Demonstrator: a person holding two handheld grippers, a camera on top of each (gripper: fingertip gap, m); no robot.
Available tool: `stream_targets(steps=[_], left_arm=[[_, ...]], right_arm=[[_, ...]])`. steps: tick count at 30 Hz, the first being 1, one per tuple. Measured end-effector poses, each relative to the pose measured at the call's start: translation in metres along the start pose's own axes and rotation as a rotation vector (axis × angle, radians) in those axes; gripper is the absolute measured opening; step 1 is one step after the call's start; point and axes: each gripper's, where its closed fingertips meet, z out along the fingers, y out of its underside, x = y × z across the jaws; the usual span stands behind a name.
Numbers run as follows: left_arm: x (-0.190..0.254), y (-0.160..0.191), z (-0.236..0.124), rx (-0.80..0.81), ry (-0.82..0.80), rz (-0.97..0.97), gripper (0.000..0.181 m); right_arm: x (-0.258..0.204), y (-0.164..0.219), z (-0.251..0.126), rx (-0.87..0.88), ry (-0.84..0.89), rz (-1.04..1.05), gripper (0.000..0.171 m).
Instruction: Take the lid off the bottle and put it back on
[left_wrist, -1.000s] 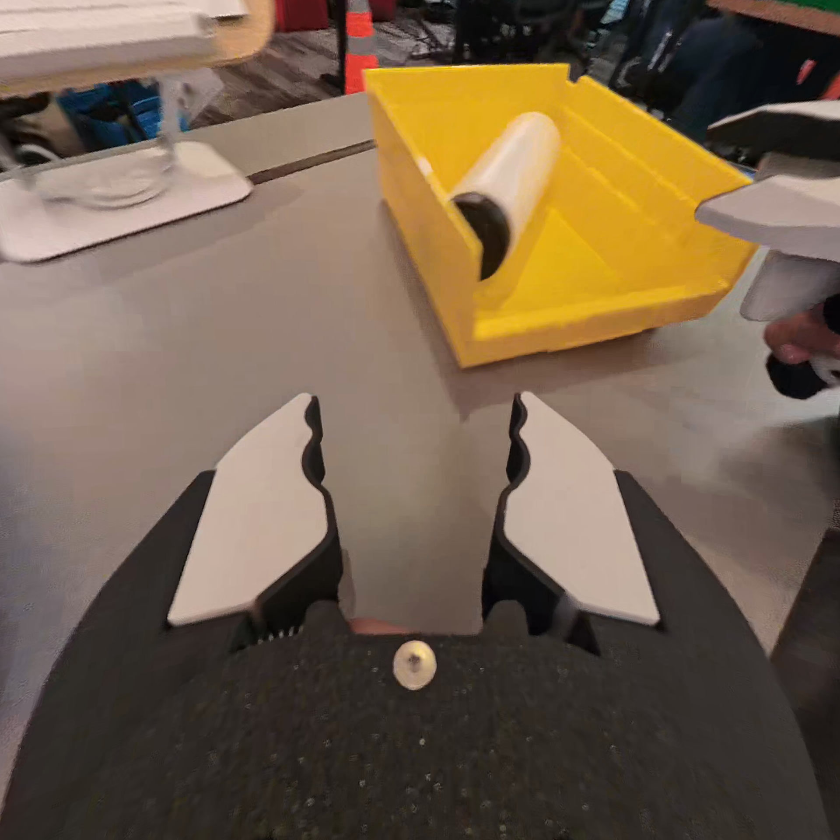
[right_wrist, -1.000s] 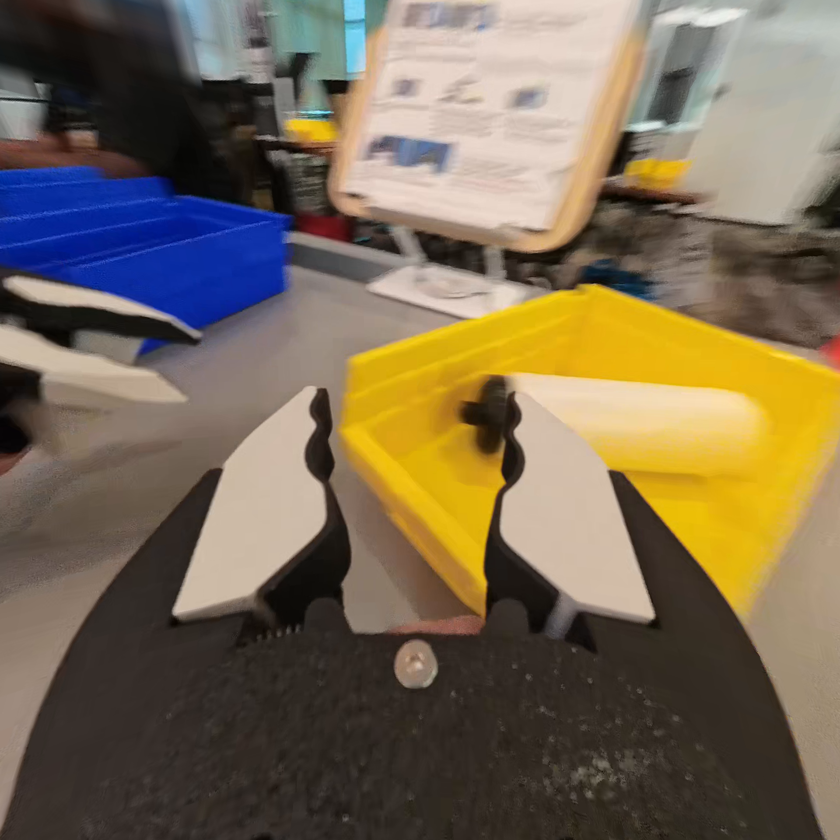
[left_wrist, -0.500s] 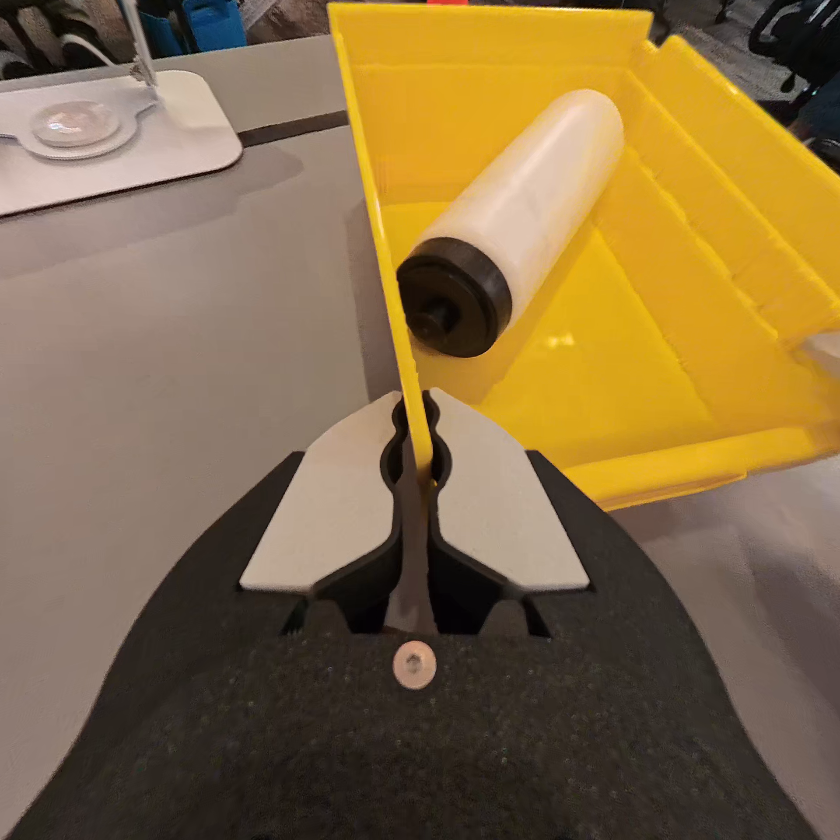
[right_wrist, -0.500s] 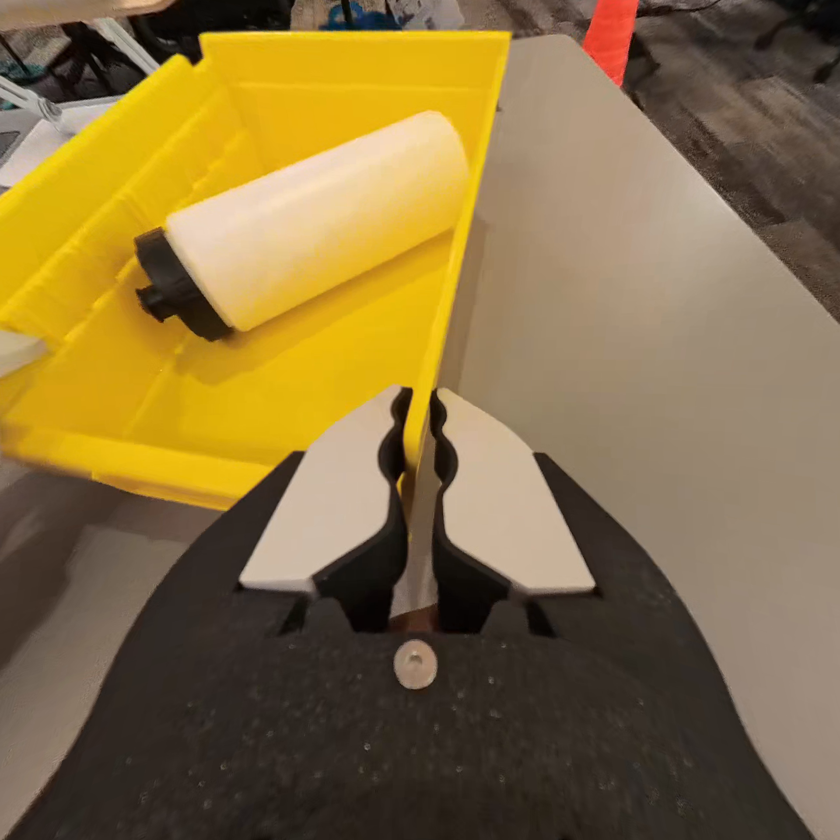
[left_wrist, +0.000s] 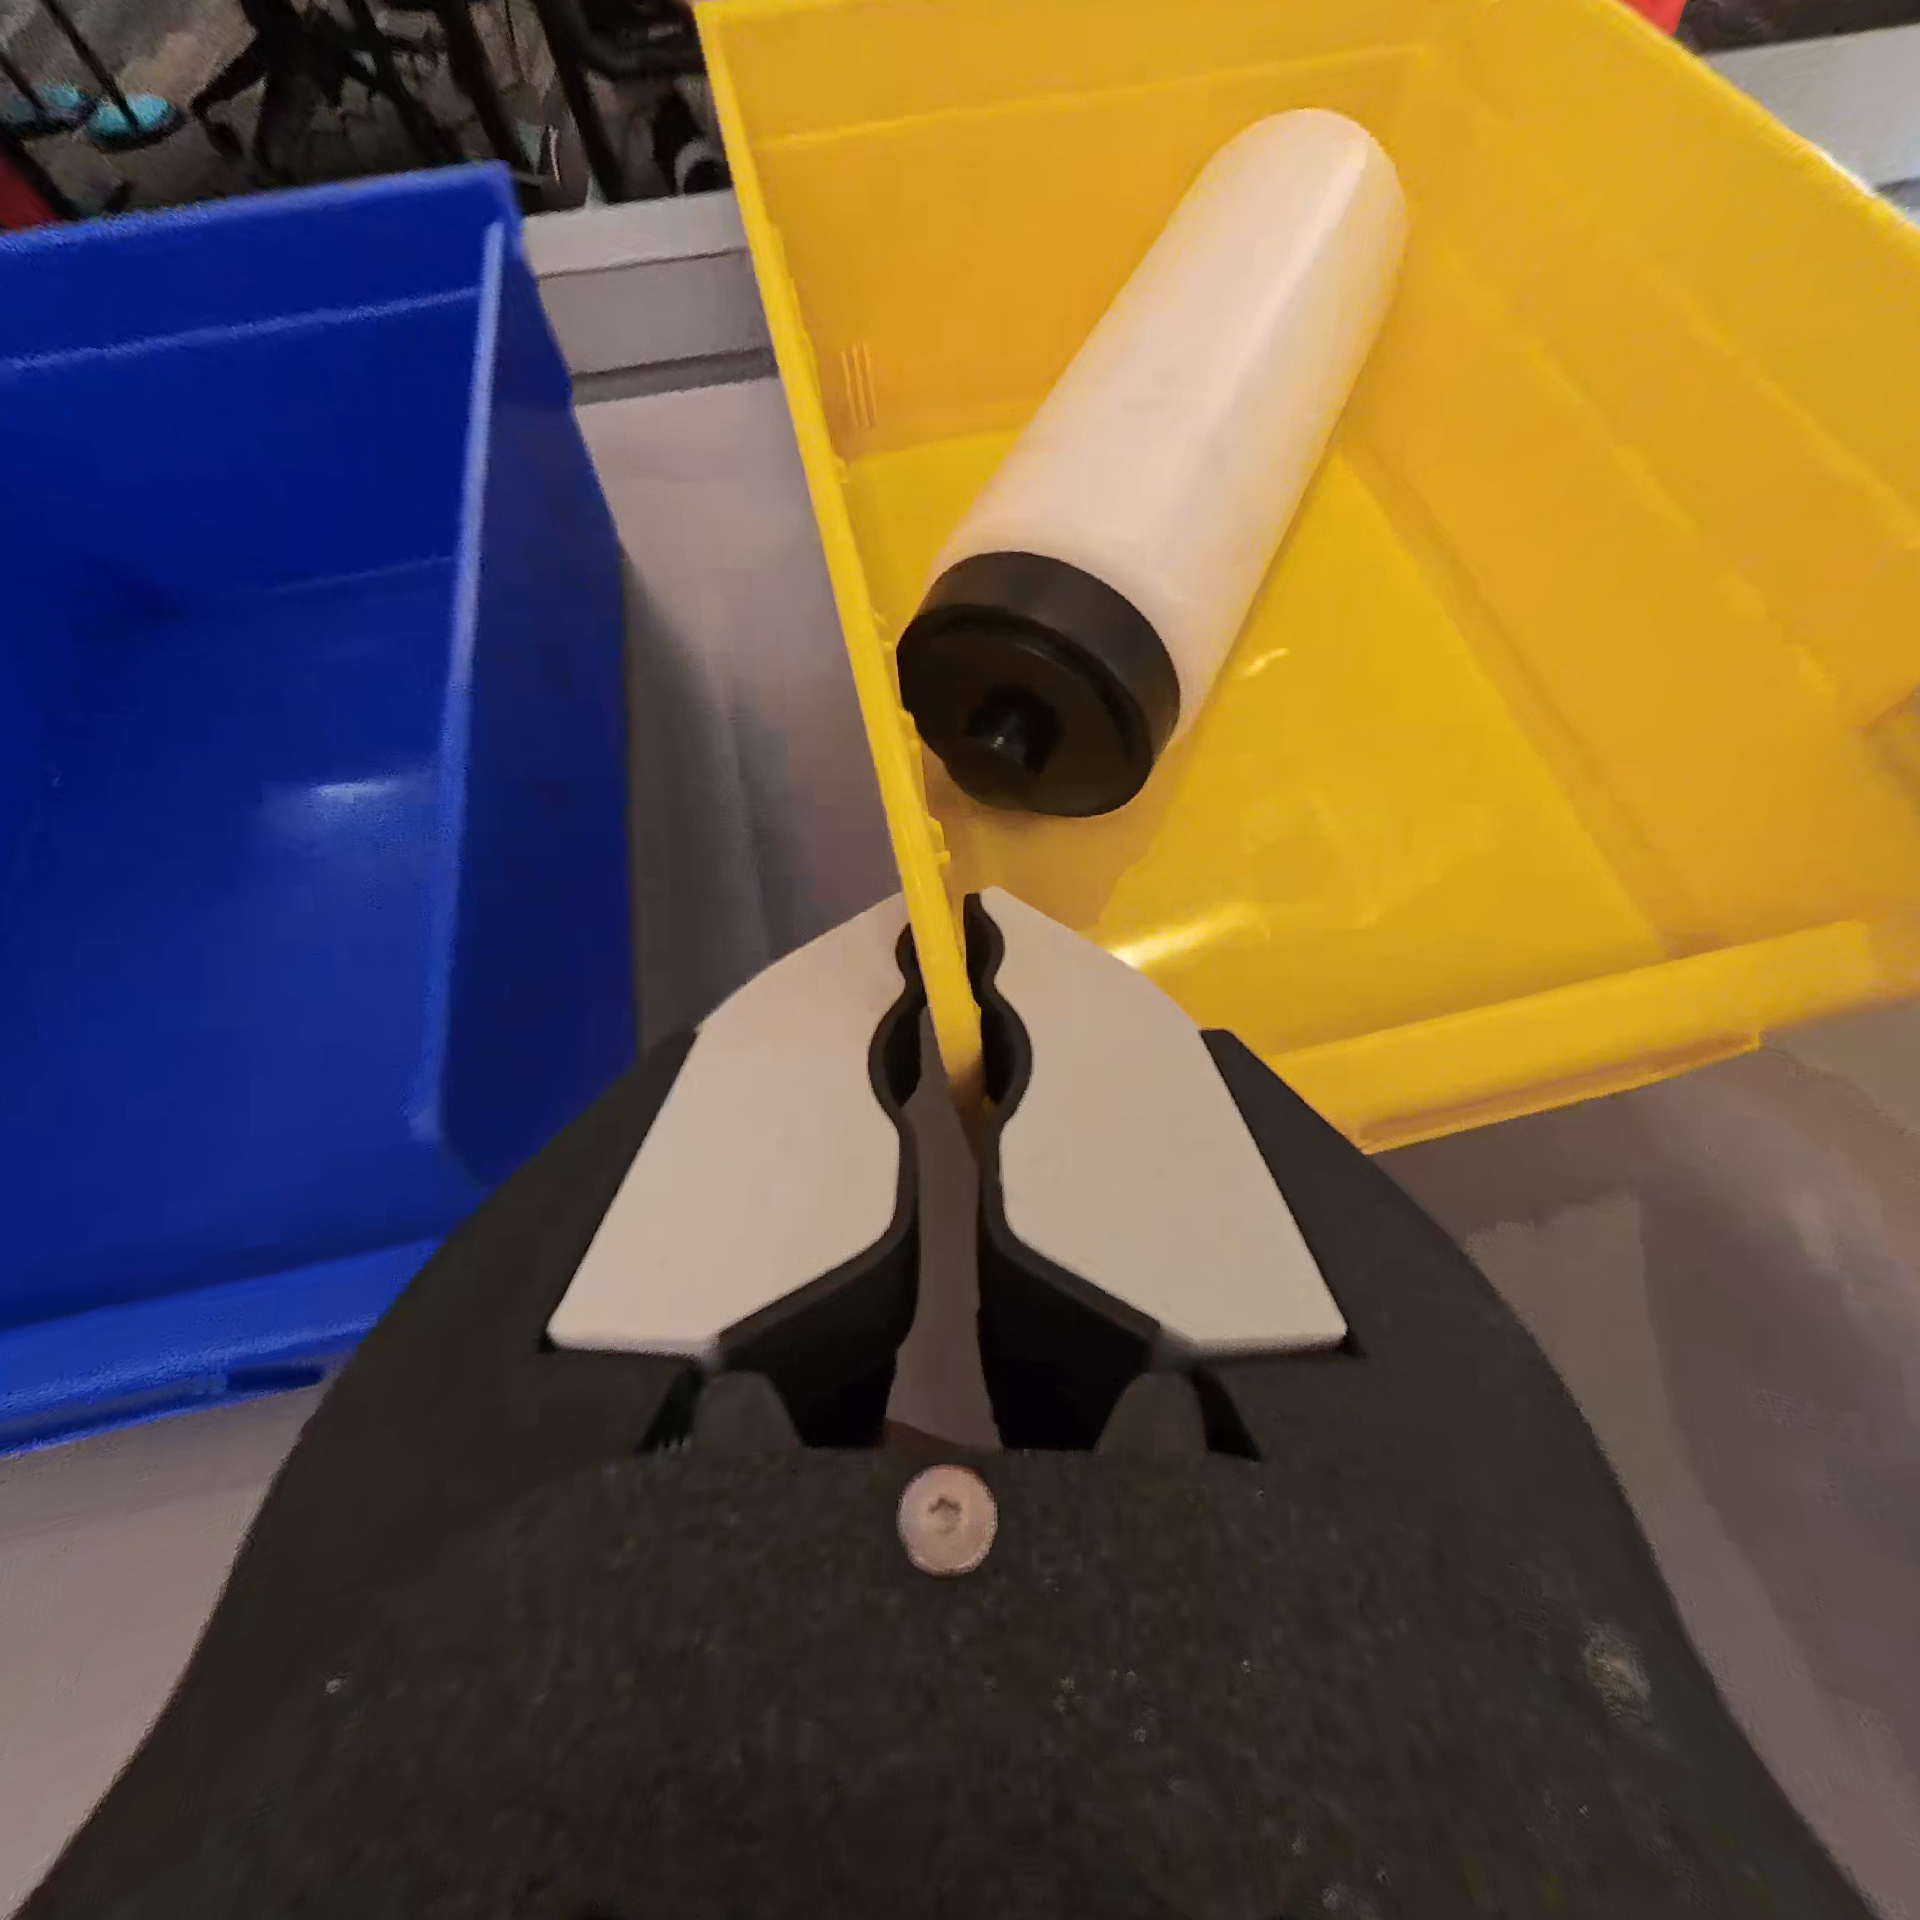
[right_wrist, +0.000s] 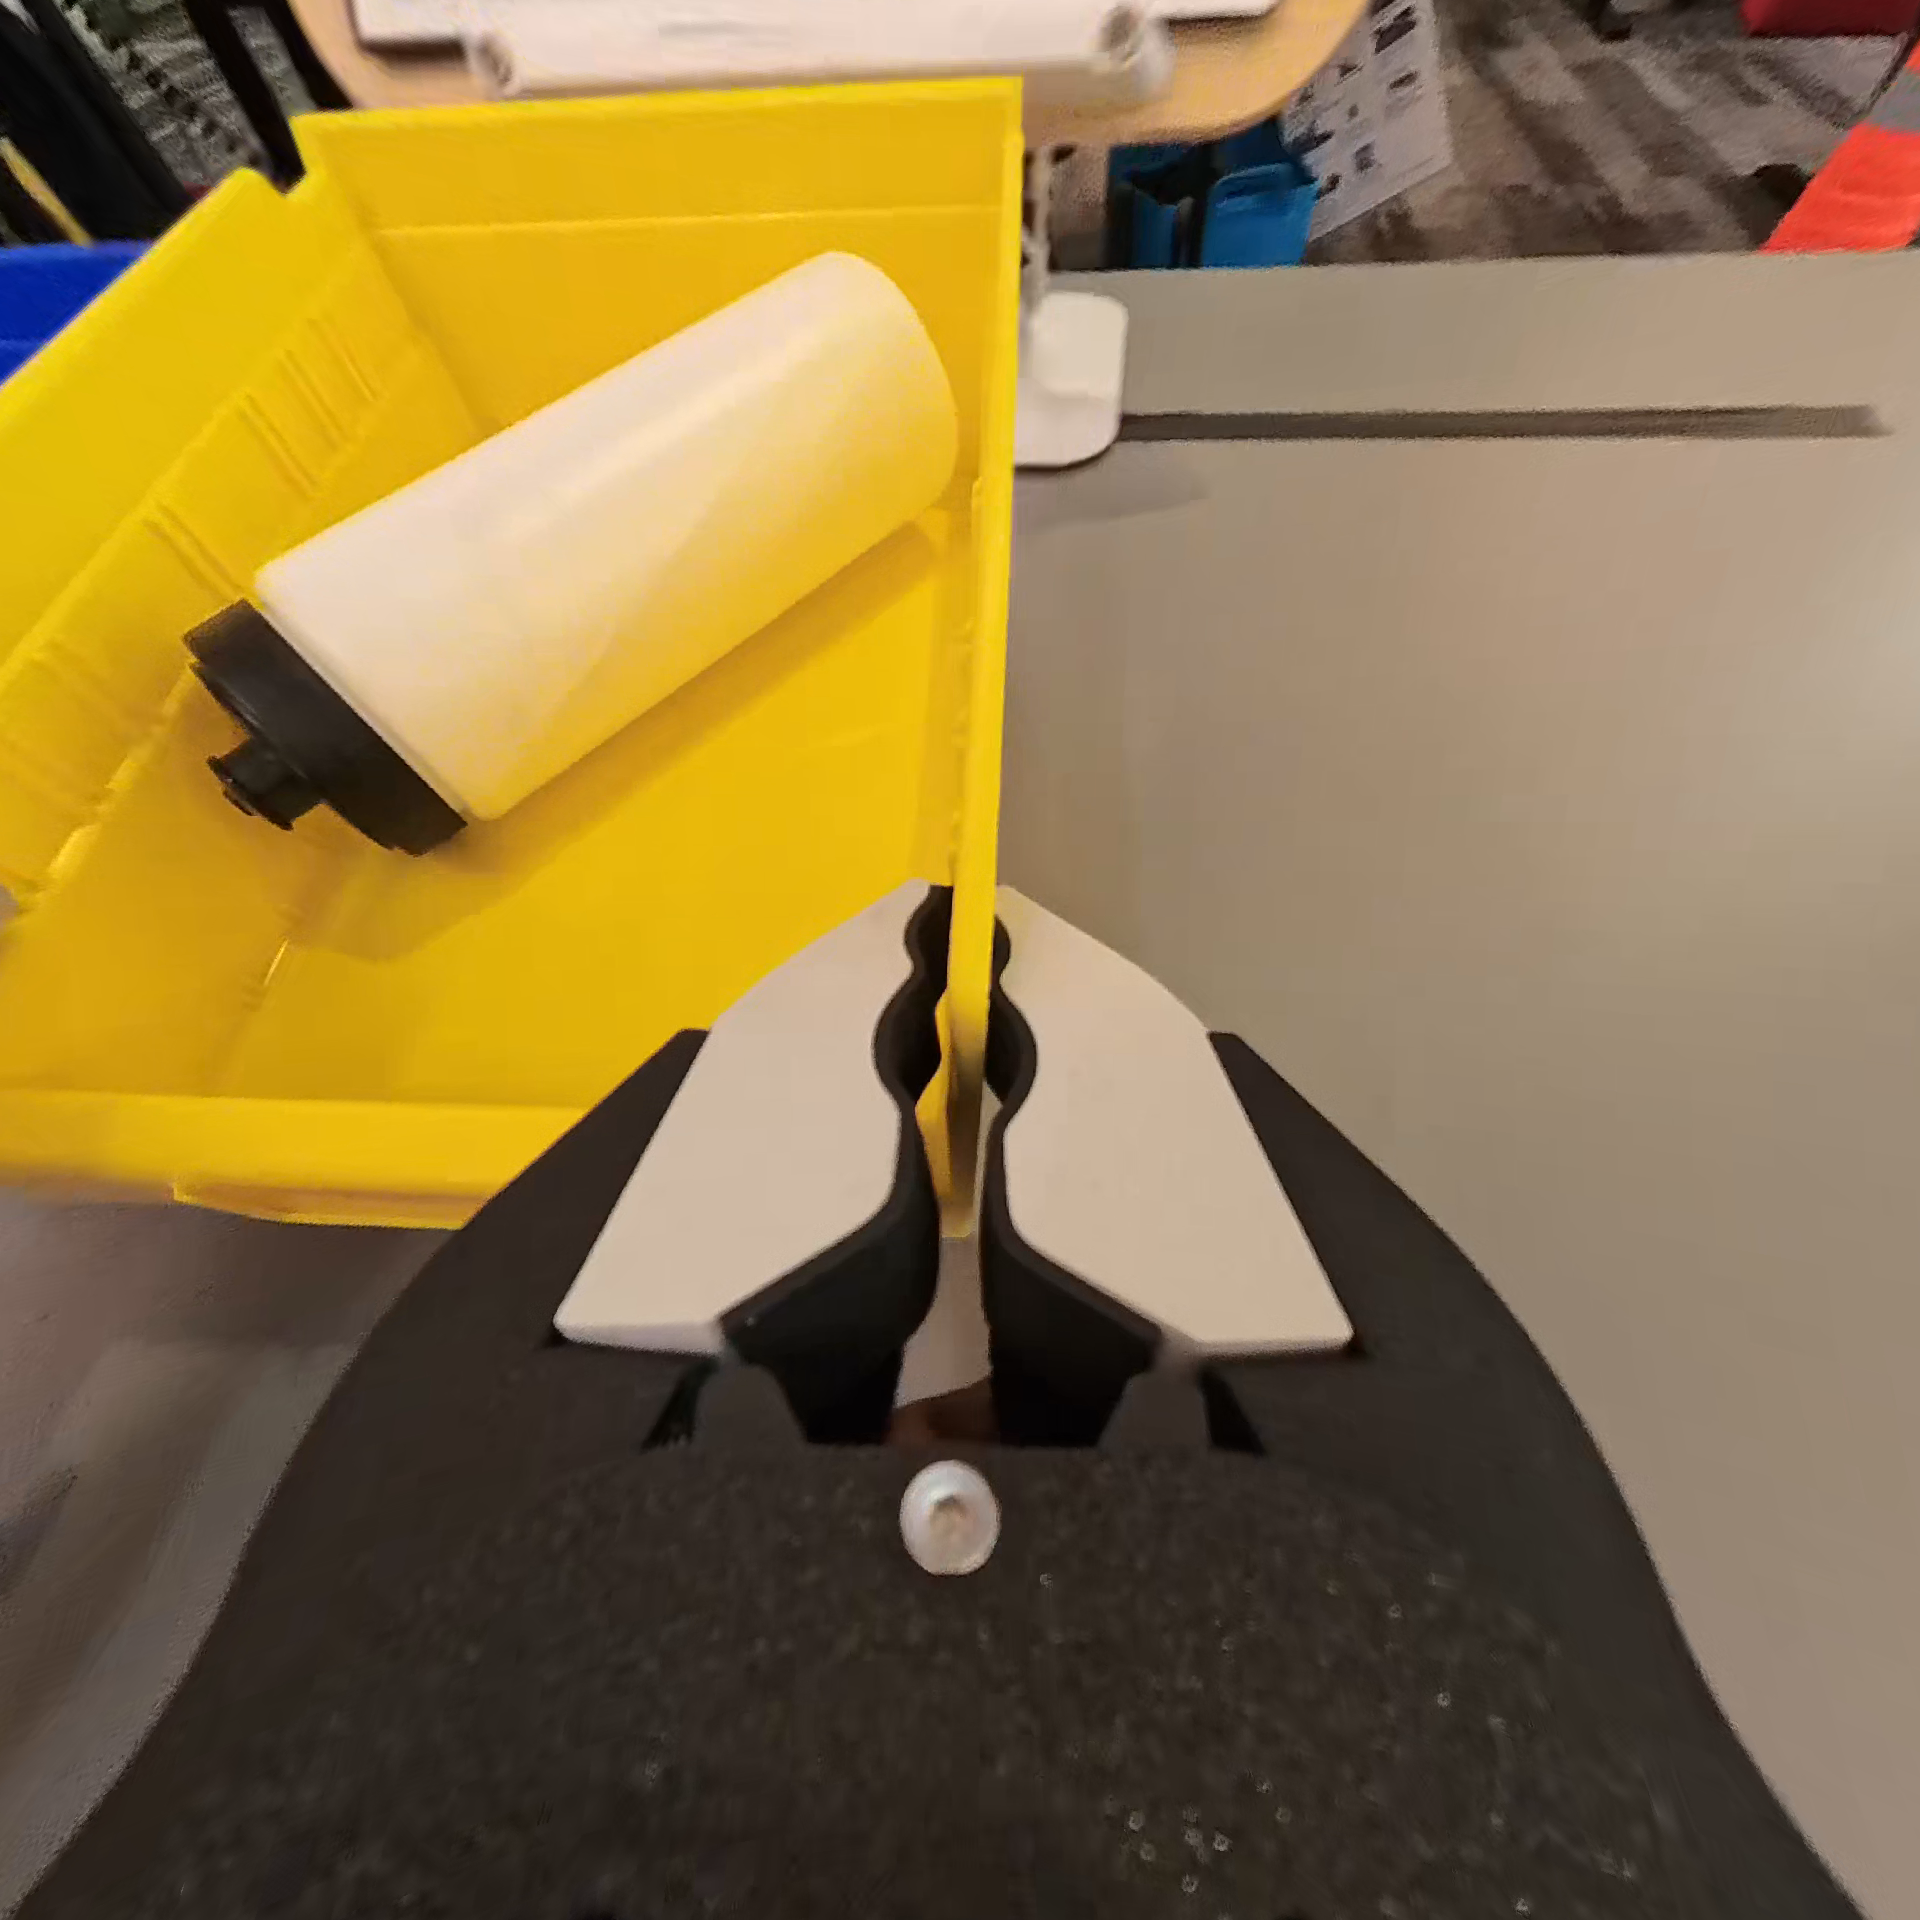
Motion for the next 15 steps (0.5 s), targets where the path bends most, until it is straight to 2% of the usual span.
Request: stream_targets(steps=[2,4,6,8,10,12,13,15], left_arm=[[-0.012,0.010,0.008,-0.033,0.013,-0.006,0.006],[-0.013,0.010,0.006,0.004,0.063,-0.032,0.009],[-0.003,0.009,-0.007,0.048,0.134,-0.034,0.039],[0.003,0.008,-0.034,0.080,0.191,-0.034,0.065],[-0.002,0.003,-0.075,0.147,0.256,-0.096,0.067],[-0.031,0.001,-0.111,0.197,0.267,-0.162,0.075],[-0.057,0.002,-0.124,0.224,0.228,-0.180,0.073],[-0.119,0.006,-0.136,0.290,0.115,-0.139,0.056]], right_arm=[[-0.015,0.013,0.011,-0.031,-0.036,-0.015,0.005],[-0.020,0.012,0.009,0.017,-0.042,-0.072,0.006],[-0.026,0.014,0.003,0.024,-0.088,-0.121,0.009],[-0.028,0.015,-0.013,0.043,-0.145,-0.221,0.029],[-0.026,0.014,-0.034,0.096,-0.176,-0.351,0.034],[-0.033,0.013,-0.056,0.168,-0.253,-0.426,0.035],[-0.041,0.015,-0.066,0.193,-0.315,-0.449,0.036],[-0.062,0.018,-0.081,0.219,-0.417,-0.442,0.036]])
